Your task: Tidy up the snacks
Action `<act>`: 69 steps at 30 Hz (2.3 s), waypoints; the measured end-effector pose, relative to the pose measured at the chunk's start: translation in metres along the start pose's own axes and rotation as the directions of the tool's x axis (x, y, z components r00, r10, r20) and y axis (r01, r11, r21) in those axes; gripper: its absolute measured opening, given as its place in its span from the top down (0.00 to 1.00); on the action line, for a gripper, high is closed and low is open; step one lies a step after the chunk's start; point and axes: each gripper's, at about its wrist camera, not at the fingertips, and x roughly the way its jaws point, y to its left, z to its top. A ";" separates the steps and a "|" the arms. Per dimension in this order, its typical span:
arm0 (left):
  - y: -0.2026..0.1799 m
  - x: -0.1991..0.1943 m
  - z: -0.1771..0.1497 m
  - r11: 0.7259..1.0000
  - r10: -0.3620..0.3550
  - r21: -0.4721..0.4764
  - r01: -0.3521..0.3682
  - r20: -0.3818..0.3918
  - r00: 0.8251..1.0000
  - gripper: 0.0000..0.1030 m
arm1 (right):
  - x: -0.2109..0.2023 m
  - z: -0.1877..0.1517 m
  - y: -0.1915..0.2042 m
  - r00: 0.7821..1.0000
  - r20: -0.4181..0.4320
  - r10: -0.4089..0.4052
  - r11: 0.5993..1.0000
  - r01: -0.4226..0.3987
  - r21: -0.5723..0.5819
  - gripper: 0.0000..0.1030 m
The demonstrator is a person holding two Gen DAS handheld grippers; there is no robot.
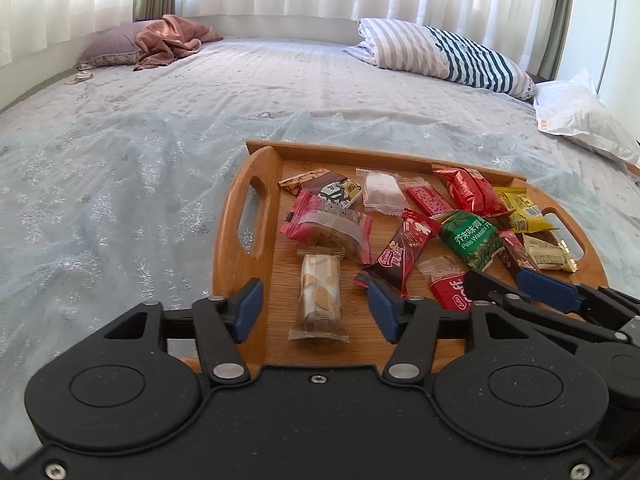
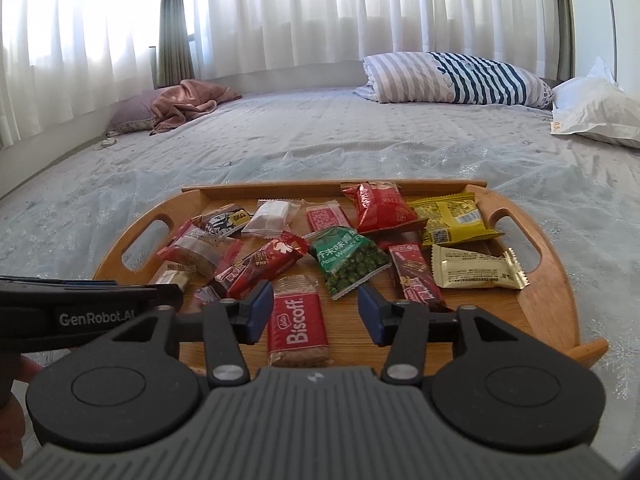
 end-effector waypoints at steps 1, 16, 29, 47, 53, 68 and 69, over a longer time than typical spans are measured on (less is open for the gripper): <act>0.000 -0.002 -0.001 1.000 0.000 0.001 0.000 0.001 1.000 0.39 | -0.002 0.000 -0.002 1.000 0.001 -0.002 1.000 0.002 0.003 0.33; -0.011 -0.045 -0.022 1.000 -0.021 0.023 0.021 0.019 1.000 0.16 | -0.040 -0.011 -0.026 1.000 0.015 -0.024 1.000 0.024 0.009 0.14; -0.024 -0.066 -0.055 0.998 -0.034 0.046 0.034 -0.001 0.999 0.10 | -0.059 -0.042 -0.044 0.999 -0.027 -0.046 0.999 0.046 0.001 0.09; -0.028 -0.042 -0.080 0.996 0.015 0.087 -0.012 -0.035 0.999 0.01 | -0.046 -0.064 -0.047 0.993 -0.089 -0.077 0.995 0.071 -0.069 0.00; -0.027 -0.039 -0.080 0.996 0.008 0.085 -0.005 -0.041 0.999 0.00 | -0.044 -0.064 -0.047 0.993 -0.098 -0.072 0.995 0.064 -0.078 0.00; -0.027 -0.035 -0.079 0.997 0.004 0.081 0.000 -0.054 0.999 0.00 | -0.042 -0.063 -0.050 0.992 -0.112 -0.052 0.996 0.043 -0.078 0.00; -0.027 -0.034 -0.079 0.997 0.004 0.080 0.000 -0.054 0.999 0.00 | -0.042 -0.063 -0.050 0.992 -0.112 -0.052 0.996 0.044 -0.080 0.00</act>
